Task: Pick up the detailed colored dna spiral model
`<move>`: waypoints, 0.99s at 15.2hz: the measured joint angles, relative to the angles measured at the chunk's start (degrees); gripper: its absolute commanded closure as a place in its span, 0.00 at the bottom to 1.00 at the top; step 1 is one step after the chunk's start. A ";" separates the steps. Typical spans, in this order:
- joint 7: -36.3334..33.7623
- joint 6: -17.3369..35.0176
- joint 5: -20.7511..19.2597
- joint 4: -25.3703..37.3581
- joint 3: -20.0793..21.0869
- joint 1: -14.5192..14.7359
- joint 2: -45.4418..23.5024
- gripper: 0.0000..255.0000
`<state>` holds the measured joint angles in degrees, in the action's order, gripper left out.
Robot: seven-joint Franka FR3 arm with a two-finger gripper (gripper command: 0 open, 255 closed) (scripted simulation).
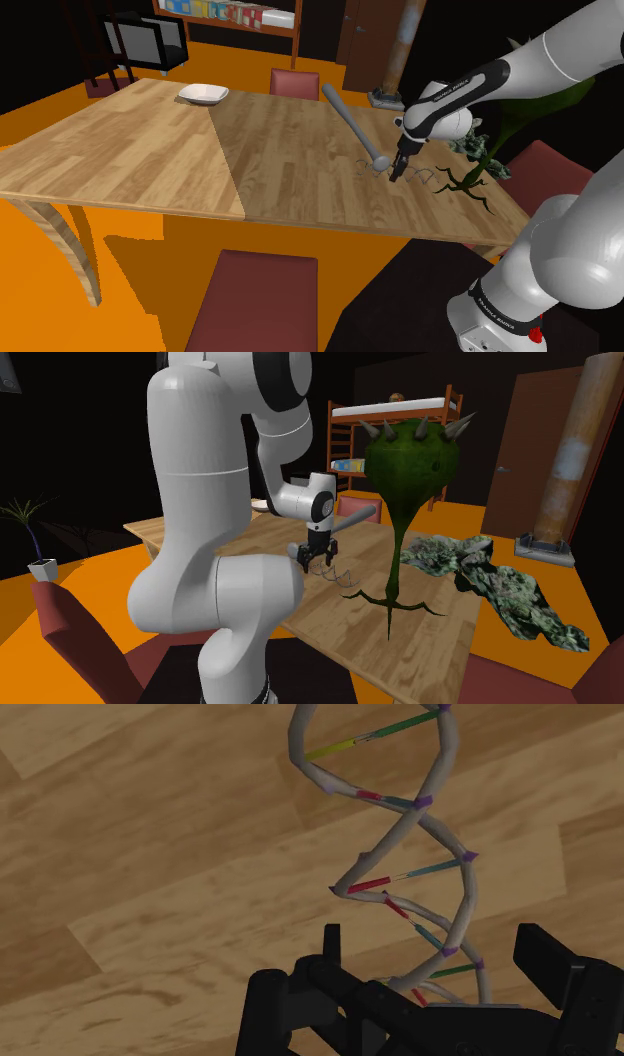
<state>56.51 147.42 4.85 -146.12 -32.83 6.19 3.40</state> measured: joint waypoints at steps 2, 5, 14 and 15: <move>0.18 0.15 0.23 -0.03 -0.02 0.03 -0.17 1.00; 0.23 0.17 0.31 -0.03 -0.04 0.03 -0.19 1.00; -1.47 -2.30 -1.96 0.57 0.17 -0.33 1.80 1.00; -2.27 -3.13 -2.96 0.54 0.32 -0.53 2.86 1.00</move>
<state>54.24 144.29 1.89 -145.57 -32.51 5.65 6.25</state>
